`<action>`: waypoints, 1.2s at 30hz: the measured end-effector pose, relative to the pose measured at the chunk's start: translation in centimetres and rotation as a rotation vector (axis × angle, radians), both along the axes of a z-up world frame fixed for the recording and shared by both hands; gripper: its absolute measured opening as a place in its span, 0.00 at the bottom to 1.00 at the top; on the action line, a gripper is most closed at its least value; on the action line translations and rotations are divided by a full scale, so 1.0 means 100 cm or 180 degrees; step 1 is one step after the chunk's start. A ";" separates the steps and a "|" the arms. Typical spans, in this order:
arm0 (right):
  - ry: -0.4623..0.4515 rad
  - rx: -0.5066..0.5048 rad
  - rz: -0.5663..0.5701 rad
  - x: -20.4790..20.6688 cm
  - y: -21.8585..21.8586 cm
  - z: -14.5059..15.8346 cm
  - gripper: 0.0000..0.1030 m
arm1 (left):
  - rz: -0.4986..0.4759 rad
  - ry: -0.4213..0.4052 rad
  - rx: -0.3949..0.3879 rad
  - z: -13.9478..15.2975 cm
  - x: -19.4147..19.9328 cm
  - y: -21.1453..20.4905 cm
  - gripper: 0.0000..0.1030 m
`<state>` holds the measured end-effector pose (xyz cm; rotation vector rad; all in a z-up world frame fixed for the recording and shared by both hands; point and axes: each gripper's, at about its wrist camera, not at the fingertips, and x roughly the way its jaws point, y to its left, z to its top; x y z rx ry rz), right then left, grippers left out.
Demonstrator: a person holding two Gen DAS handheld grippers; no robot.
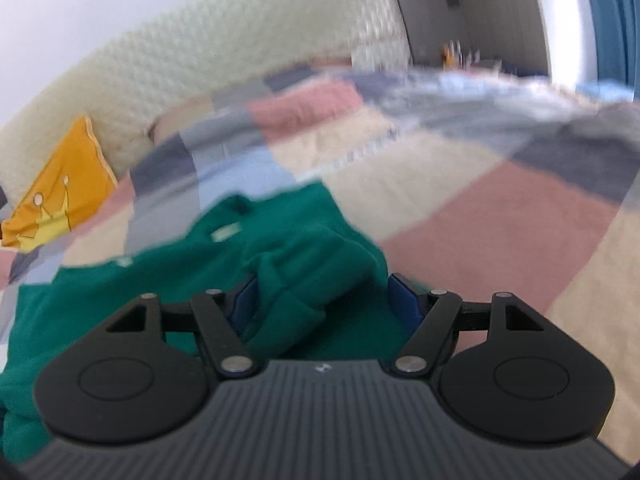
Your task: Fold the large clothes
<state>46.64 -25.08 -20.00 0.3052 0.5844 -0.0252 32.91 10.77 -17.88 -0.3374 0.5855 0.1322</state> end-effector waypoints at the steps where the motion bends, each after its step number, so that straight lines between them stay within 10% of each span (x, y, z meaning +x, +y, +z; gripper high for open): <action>1: 0.0050 0.0052 0.0011 0.001 -0.002 -0.004 0.70 | 0.0005 0.0021 -0.0014 -0.001 0.001 0.001 0.60; 16: 0.0147 0.0165 0.0365 -0.043 -0.024 0.039 0.70 | -0.0011 0.0044 -0.0099 0.007 -0.007 -0.005 0.60; 36: 0.0637 0.0255 0.0943 -0.154 -0.104 0.102 0.70 | 0.0090 -0.0222 0.0132 0.131 -0.148 0.042 0.60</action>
